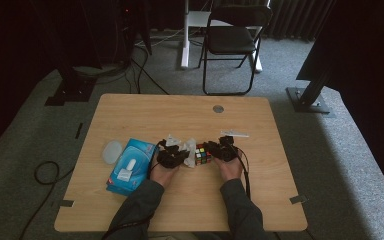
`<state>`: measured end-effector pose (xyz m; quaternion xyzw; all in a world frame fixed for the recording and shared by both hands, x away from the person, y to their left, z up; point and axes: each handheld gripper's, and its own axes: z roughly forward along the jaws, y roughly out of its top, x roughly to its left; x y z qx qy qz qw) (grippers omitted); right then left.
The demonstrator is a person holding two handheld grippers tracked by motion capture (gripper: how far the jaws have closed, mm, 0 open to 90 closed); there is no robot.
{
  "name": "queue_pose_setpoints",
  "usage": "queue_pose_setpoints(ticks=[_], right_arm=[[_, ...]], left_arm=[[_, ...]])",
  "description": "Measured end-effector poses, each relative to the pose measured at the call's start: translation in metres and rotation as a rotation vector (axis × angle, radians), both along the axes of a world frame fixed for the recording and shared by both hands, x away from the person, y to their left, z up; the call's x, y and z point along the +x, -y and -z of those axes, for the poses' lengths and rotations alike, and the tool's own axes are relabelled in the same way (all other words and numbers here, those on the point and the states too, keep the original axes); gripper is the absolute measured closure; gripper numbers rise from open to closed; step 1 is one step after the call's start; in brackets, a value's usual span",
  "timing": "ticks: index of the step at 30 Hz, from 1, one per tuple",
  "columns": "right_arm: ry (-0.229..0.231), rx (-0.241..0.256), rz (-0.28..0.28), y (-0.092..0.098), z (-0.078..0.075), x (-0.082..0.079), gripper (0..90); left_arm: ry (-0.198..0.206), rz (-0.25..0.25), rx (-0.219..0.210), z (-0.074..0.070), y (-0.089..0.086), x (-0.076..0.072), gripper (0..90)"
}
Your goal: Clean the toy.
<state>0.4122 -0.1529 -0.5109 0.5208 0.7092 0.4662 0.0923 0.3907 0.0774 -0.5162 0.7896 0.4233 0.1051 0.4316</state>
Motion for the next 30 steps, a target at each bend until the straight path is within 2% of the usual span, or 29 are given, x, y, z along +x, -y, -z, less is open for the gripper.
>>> queue_pose_setpoints(ticks=[8,15,26,30], right_arm=[[0.0,0.003,-0.001,0.0,0.0,0.0,69.8],[-0.002,0.005,0.0,0.0,0.0,0.0,69.8],[-0.002,0.007,0.002,0.0,0.0,0.0,69.8],[-0.002,0.009,0.004,0.0,0.001,0.0,69.8]], left_arm=[[0.031,0.039,-0.016,-0.009,0.003,-0.011,85.8],[0.031,0.073,-0.014,-0.009,0.013,-0.016,85.8],[0.025,0.079,0.034,-0.002,0.02,-0.017,85.9],[-0.005,0.078,0.074,0.009,0.023,-0.015,86.1]])
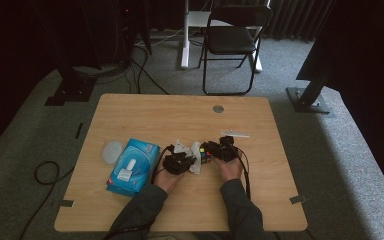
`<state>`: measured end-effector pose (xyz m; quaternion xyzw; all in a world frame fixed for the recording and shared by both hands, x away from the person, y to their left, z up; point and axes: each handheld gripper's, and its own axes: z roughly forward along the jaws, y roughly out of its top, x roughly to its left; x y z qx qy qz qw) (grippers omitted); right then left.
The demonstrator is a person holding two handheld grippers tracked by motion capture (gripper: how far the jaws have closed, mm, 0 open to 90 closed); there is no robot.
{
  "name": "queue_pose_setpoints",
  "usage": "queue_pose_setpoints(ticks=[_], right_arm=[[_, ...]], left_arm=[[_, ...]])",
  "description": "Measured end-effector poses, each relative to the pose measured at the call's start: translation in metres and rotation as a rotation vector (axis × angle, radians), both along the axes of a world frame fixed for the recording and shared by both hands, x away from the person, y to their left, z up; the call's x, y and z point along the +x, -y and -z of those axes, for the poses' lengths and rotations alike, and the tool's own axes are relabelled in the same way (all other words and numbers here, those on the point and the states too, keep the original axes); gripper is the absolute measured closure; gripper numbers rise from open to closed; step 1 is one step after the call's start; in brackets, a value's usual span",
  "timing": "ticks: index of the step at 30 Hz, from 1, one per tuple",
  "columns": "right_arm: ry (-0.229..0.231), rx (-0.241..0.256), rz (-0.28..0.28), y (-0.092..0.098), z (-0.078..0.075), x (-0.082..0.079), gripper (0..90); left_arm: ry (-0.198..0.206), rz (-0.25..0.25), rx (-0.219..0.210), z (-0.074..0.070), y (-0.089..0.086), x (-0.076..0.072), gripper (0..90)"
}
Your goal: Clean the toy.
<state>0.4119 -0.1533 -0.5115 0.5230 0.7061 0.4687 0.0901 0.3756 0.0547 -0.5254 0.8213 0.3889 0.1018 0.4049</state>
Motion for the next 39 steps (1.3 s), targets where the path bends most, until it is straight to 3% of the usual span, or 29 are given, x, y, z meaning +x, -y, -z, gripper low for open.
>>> queue_pose_setpoints(ticks=[5,9,18,23,36,39], right_arm=[[-0.002,0.001,0.0,0.0,0.0,0.0,69.8],[-0.001,0.0,0.0,0.0,0.0,0.001,69.9],[0.002,-0.005,-0.005,0.0,0.0,0.001,69.9],[0.002,-0.007,-0.002,0.0,-0.001,0.001,70.0],[0.007,-0.012,-0.025,-0.001,-0.001,-0.001,70.1],[0.014,-0.014,-0.059,-0.002,0.0,-0.001,70.0]], left_arm=[[-0.016,-0.014,0.041,0.015,0.004,0.006,86.2],[-0.003,-0.01,0.063,0.014,0.006,0.005,86.2],[-0.011,-0.049,0.027,0.009,-0.007,0.008,86.0],[0.013,-0.086,0.009,-0.002,-0.019,0.015,86.1],[0.036,-0.1,0.005,-0.012,-0.019,0.029,86.0],[0.033,-0.097,0.006,-0.011,-0.018,0.032,86.0]])
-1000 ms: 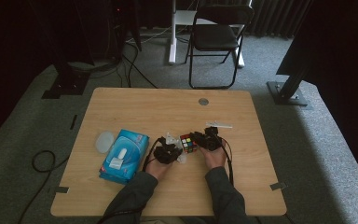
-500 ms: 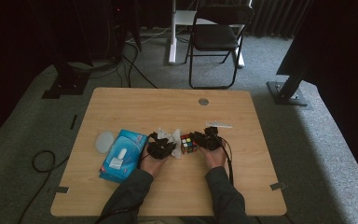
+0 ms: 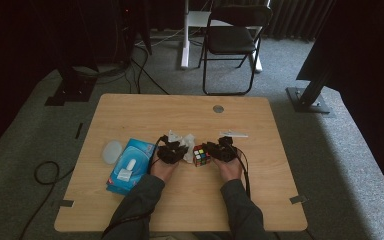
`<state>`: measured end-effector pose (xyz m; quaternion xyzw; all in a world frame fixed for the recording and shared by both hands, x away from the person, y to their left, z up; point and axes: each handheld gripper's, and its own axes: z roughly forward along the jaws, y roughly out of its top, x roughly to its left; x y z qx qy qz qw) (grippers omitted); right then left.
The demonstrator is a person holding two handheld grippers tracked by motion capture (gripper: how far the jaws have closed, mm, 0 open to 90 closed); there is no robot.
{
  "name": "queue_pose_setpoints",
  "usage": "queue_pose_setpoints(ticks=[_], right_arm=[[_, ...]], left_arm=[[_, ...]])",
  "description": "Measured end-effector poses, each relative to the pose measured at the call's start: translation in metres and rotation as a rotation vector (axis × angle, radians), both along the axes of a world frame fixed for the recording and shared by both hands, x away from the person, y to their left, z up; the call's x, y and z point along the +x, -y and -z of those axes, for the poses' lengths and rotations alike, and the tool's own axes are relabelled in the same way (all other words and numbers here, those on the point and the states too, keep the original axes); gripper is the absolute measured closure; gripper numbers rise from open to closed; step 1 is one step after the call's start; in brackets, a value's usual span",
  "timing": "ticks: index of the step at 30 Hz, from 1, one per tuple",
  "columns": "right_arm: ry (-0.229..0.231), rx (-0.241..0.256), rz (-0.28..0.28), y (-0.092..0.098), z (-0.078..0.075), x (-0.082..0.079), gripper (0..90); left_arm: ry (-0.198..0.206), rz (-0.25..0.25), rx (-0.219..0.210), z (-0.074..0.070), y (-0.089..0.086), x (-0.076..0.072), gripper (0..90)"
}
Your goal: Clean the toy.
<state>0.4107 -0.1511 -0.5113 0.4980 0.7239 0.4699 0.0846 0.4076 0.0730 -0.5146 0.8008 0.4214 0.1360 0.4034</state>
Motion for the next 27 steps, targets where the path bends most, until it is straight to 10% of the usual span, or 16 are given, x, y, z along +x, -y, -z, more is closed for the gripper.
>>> queue_pose_setpoints(ticks=[8,27], right_arm=[[0.007,-0.009,-0.053,-0.005,0.0,0.0,68.5],[-0.012,-0.047,0.043,-0.008,-0.002,0.006,52.7]], left_arm=[[-0.009,0.021,-0.015,0.001,0.001,0.002,85.9],[-0.016,0.068,-0.023,0.003,0.01,-0.016,85.9]])
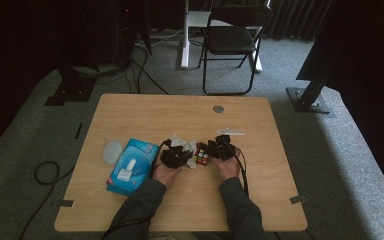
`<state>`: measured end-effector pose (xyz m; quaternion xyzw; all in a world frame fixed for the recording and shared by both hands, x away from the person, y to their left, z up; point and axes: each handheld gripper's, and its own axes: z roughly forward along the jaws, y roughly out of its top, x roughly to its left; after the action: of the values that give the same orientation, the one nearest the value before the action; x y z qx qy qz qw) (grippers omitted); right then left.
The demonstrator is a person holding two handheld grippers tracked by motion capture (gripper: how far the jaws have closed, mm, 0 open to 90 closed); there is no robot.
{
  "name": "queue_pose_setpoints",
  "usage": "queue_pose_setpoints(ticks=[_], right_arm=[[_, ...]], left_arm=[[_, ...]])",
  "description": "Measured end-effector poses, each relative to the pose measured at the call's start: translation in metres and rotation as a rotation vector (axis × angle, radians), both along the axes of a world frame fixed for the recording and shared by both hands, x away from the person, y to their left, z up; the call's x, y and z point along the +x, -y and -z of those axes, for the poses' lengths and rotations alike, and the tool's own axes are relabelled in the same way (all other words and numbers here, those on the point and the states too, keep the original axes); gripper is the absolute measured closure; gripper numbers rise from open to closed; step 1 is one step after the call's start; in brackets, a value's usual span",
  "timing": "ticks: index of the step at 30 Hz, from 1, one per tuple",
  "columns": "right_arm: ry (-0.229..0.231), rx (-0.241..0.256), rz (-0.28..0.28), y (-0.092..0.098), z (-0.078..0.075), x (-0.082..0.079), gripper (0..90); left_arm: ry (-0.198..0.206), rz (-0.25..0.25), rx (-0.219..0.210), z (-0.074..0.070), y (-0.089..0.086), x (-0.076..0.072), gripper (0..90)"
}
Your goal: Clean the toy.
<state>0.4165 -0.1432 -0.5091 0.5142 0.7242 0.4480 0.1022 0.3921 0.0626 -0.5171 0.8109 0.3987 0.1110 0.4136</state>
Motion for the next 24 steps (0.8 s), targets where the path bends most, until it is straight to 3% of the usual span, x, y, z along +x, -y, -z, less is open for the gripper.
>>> queue_pose_setpoints(ticks=[6,9,15,24], right_arm=[[0.0,-0.014,0.022,-0.001,-0.001,0.0,50.8],[-0.017,0.004,0.033,0.002,-0.001,0.0,51.1],[-0.007,0.02,0.069,0.01,-0.002,-0.004,53.2],[-0.023,0.028,0.081,0.015,-0.001,-0.01,62.5]], left_arm=[[0.0,0.007,0.003,0.0,0.002,-0.001,85.9],[0.003,0.002,0.002,0.0,0.001,-0.001,85.7],[0.008,0.001,0.004,0.0,0.0,-0.001,85.7],[0.008,0.007,0.007,0.0,0.002,0.0,85.8]])
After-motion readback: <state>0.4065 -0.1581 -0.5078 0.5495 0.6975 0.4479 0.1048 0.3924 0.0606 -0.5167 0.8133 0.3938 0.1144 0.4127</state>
